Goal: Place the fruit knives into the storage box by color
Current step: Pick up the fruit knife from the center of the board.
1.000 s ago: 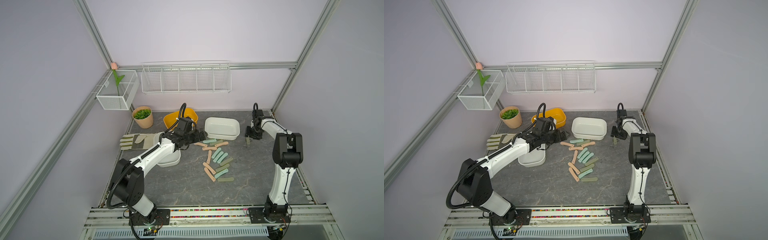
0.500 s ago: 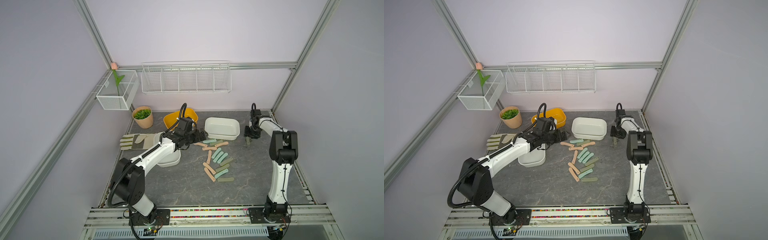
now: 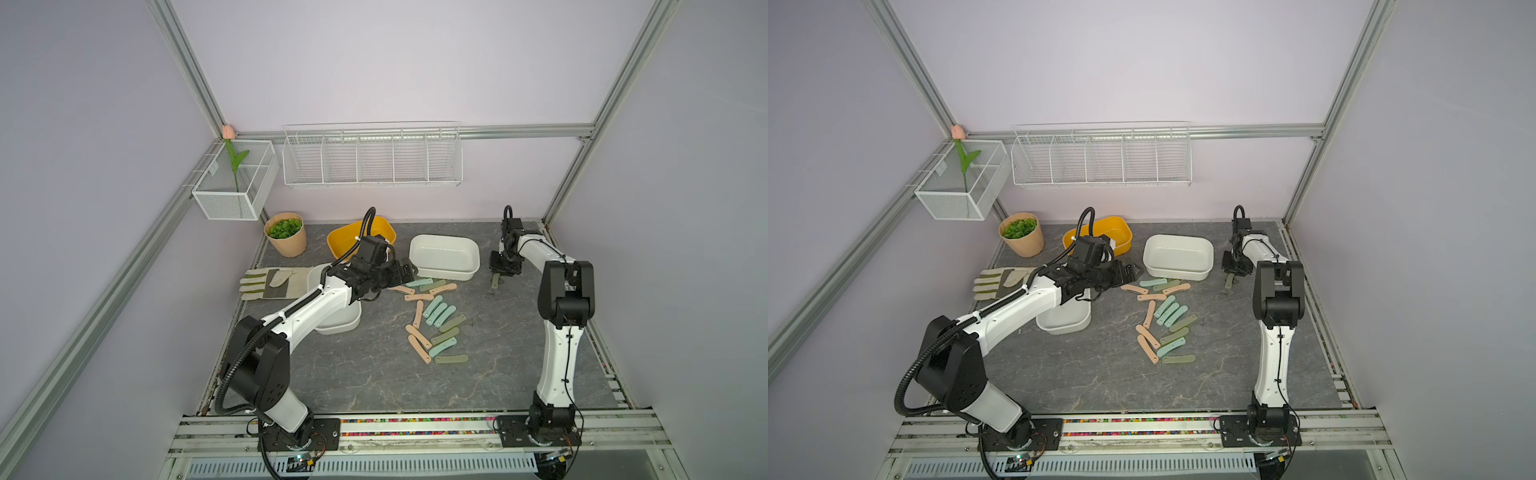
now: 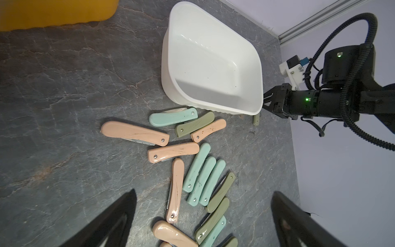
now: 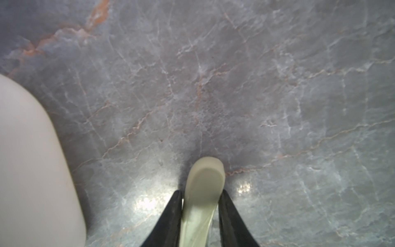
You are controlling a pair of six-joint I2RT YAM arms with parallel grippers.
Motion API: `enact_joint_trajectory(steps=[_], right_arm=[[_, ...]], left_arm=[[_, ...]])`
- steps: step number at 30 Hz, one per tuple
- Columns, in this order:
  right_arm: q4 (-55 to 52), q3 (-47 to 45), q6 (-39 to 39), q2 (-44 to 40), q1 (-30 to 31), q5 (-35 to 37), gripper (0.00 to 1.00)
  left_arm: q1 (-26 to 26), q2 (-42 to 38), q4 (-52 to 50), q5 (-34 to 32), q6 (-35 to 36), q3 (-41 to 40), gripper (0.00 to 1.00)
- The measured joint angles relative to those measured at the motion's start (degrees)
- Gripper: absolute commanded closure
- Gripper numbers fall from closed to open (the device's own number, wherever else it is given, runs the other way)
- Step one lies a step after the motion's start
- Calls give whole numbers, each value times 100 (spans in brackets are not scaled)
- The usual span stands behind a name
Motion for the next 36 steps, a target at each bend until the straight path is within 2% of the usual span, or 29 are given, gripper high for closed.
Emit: enact_joint_trajectory(steps=[4, 9, 22, 29, 36], right_arm=[[138, -133, 66, -74, 2, -59, 59], [367, -363, 122, -195, 13, -107, 58], [396, -400, 190, -214, 17, -17, 74], [385, -413, 269, -247, 20, -181, 75], [282, -518, 391, -654, 59, -474, 76]], left_arm=[[-28, 0, 0, -17, -13, 2, 1], [-68, 0, 0, -63, -17, 0, 1], [-131, 0, 0, -103, -59, 2, 1], [-131, 138, 0, -103, -59, 61, 1], [-131, 452, 4, -101, -55, 505, 1]])
